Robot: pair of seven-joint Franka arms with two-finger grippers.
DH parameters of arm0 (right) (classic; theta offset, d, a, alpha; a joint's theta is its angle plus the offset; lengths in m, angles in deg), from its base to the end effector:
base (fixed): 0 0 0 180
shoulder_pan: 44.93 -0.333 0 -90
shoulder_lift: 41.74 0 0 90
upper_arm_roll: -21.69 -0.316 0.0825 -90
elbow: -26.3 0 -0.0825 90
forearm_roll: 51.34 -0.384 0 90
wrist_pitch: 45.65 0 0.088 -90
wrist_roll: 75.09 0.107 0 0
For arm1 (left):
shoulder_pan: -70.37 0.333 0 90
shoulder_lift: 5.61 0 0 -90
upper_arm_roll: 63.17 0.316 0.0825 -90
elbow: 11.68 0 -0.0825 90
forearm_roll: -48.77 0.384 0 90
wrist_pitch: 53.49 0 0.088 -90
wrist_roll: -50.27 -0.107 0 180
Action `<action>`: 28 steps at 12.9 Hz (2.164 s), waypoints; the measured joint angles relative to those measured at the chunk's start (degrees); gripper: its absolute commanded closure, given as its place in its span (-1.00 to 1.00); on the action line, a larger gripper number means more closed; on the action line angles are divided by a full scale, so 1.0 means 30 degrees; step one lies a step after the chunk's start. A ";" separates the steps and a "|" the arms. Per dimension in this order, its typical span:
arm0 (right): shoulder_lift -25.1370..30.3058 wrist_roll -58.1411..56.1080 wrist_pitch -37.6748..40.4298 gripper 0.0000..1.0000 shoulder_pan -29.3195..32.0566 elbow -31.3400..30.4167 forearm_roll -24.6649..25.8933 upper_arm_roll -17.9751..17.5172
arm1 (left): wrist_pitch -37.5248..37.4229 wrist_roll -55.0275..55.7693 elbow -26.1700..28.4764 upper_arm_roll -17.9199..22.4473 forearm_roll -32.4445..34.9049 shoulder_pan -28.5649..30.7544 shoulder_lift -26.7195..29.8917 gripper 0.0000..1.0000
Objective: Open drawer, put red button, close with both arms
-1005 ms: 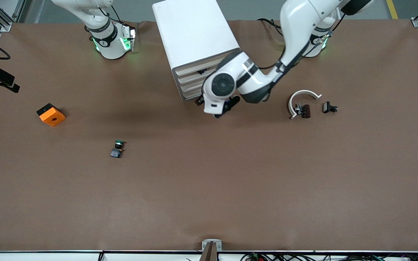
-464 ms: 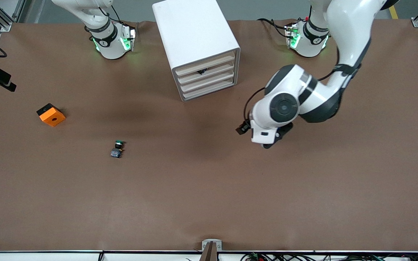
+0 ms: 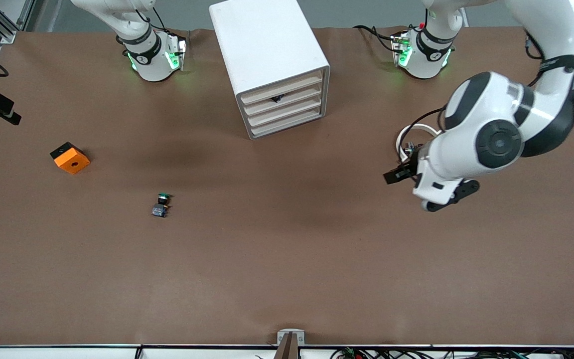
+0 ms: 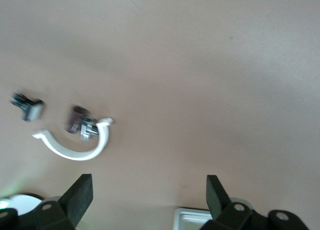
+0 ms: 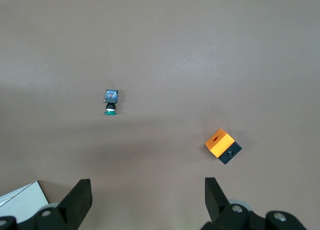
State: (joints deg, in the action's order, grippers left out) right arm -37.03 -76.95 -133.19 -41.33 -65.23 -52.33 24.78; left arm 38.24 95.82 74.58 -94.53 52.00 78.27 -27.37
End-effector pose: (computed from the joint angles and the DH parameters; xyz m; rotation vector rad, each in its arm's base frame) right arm 0.5210 -0.0605 0.6525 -3.1181 0.1299 -0.0219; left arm 0.5999 -0.2049 0.4574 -3.0422 -0.5958 0.4189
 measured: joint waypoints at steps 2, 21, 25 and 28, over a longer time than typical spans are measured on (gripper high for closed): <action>0.0041 -0.0004 0.0000 -1.00 0.0000 -0.0001 0.0000 -0.0009 | -0.0814 -0.2901 0.0318 0.2356 -0.0010 -0.0788 0.1176 -1.00; 0.0048 -0.0103 -0.0684 -1.00 -0.0077 -0.0025 0.0469 -0.0147 | 0.1864 -1.3440 0.4323 0.9377 -0.1019 -0.2090 0.8764 -1.00; 0.0048 -0.0100 -0.0674 -1.00 -0.0077 -0.0028 0.0469 -0.0147 | 0.0766 -1.3440 0.3440 0.9377 -0.1019 -0.2089 0.8633 -1.00; 0.0048 -0.0096 -0.0713 -1.00 -0.0077 -0.0028 0.0469 -0.0144 | 0.0287 -1.3442 0.3214 0.9377 -0.1019 -0.2106 0.8510 -1.00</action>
State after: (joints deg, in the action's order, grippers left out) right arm -36.89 -77.24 -135.33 -41.56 -65.32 -50.92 24.35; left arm 39.10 55.49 84.22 -66.40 48.95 71.95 -1.84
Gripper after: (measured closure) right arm 0.000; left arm 0.000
